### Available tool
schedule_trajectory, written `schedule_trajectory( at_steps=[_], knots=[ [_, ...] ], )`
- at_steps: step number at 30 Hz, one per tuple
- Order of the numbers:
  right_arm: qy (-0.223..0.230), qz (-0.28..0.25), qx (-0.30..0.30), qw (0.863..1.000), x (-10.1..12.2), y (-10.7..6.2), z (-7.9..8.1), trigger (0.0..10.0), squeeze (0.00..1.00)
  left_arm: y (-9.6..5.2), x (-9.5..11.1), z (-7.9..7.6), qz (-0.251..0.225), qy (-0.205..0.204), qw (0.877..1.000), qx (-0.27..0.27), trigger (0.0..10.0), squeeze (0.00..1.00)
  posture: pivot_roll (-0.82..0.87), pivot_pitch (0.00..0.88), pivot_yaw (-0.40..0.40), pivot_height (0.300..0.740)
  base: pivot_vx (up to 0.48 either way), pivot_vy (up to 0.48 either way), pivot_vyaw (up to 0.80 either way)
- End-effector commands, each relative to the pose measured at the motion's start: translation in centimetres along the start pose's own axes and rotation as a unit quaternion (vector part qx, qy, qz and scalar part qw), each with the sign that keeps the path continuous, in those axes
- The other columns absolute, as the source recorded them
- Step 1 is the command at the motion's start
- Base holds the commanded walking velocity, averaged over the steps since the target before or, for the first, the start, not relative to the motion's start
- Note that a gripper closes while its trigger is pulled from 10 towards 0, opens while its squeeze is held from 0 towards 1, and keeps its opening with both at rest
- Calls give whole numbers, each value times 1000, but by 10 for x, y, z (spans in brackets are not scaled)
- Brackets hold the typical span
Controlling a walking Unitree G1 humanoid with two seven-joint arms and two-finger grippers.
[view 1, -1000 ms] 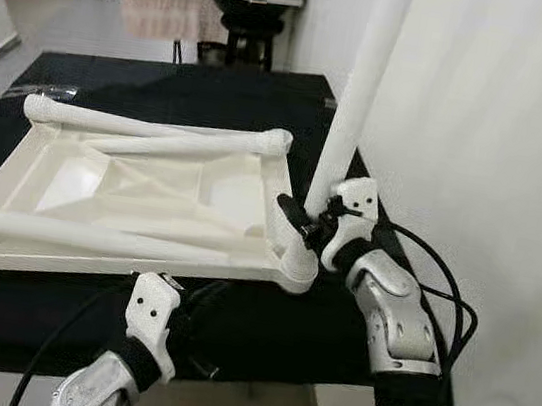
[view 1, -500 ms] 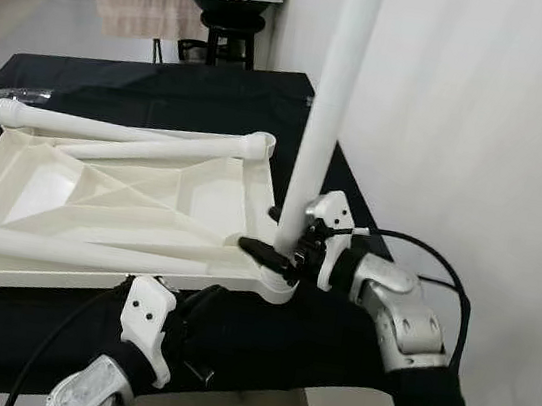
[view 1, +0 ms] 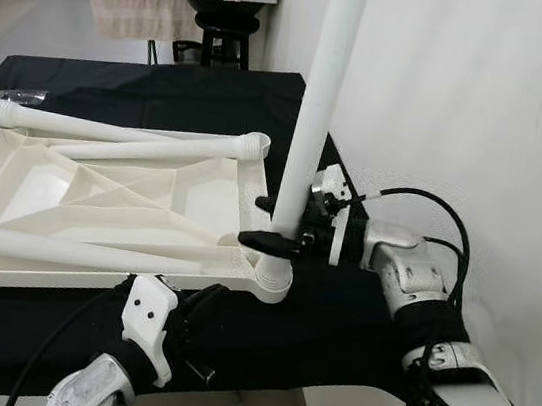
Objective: Building children table
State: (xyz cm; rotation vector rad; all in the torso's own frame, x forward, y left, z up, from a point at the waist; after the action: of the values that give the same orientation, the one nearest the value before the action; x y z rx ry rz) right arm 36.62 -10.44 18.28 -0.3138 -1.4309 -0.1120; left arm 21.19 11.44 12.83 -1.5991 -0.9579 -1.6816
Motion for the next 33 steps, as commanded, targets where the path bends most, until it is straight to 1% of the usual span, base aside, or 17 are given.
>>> schedule_trajectory(
  at_steps=[1, 2, 12, 16, 17, 18, 19, 20, 21, 22, 23, 24, 25, 27, 28, 30, 33],
  knots=[
    [-5, 6, 13, 1000, 3, 5, 1, 745, 0, -1, 1, -1, 4, 4, 1000, -2, 10000, 0, 32, 43, -54, 740, 0, 0, 0],
    [0, 8, 30, 1000, 3, 4, 2, 0, 0, -1, 1, -2, 4, 3, 1000, -2, 10000, 0, 32, 47, -55, 740, 0, 0, 0],
    [1, 4, 36, 999, 2, -2, -1, 0, 0, -1, 1, -2, 4, 2, 1000, -3, 10000, 0, 27, 49, -53, 740, 0, 0, 0],
    [-10, -6, 20, 1000, 2, -6, -2, 0, 0, -1, 2, -2, 4, 2, 1000, -3, 10000, 0, 26, 53, -55, 740, 0, 0, 0],
    [-9, -14, -29, 999, 0, -8, -4, 0, 0, -2, 2, -2, 4, 2, 1000, -3, 10000, 0, 20, 58, -63, 740, 0, 0, 0],
    [-9, -14, -29, 999, 0, -8, -4, 0, 0, -2, 2, -2, 4, 2, 1000, -3, 10000, 0, 20, 58, -63, 740, 0, 0, 0],
    [11, -2, -107, 994, -13, -5, -4, 0, 0, -2, 2, -1, 3, 2, 1000, -2, 10000, 0, 12, 63, -67, 740, 0, 0, 0],
    [11, -2, -107, 994, -13, -5, -4, 0, 0, -2, 2, -1, 3, 2, 1000, -2, 10000, 0, 12, 63, -67, 740, 0, 0, 0],
    [37, -2, -251, 967, -30, 1, -5, 0, 0, -3, 3, 0, 3, 1, 1000, -1, 10000, 0, -2, 70, -57, 740, 0, 0, 0],
    [37, -2, -251, 967, -30, 1, -5, 0, 0, -3, 3, 0, 3, 1, 1000, -1, 10000, 0, -2, 70, -57, 740, 0, 0, 0],
    [76, 8, -317, 945, -53, 13, 14, 0, 0, -4, 3, 1, 3, 0, 1000, -2, 10000, 0, -8, 76, -47, 740, 0, 0, 0],
    [76, 8, -317, 945, -53, 13, 14, 0, 0, -4, 3, 1, 3, 0, 1000, -2, 10000, 0, -8, 76, -47, 740, 0, 0, 0],
    [19, 0, -361, 933, -45, 14, 24, 0, 0, -5, 3, 2, 5, 0, 1000, -4, 10000, 0, -10, 77, -42, 740, 0, 0, 0],
    [47, -22, -334, 941, -42, 20, 31, 0, 0, -6, 3, 2, 7, -1, 1000, -6, 10000, 0, -29, 69, -32, 740, 0, 0, 0],
    [58, -11, -337, 940, -47, 17, 26, 0, 0, -5, 3, 1, 7, -3, 1000, -8, 10000, 0, -20, 68, -41, 740, 0, 0, 0],
    [58, -11, -337, 940, -47, 17, 26, 0, 0, -5, 3, 1, 7, -3, 1000, -8, 10000, 0, -20, 68, -41, 740, 0, 0, 0],
    [63, -7, -313, 948, -50, 21, 27, 0, 0, -5, 3, 1, 6, -2, 1000, -6, 10000, 0, -11, 67, -50, 740, 0, 0, 0]
  ],
)
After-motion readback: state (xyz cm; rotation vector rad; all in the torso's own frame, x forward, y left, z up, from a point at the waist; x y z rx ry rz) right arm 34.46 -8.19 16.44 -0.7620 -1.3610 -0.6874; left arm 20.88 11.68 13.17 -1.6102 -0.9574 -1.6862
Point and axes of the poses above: a point about 5 cm out from each wrist's last joint towards the gripper, its own y axis pointing out of the wrist towards the gripper, its own x axis along the axis of the wrist's last joint, z = x × y, the point moved 1 cm from there along y, pointing out of the wrist towards the gripper, and after that the axes turned 3 degrees about y, right-handed, at the moved point
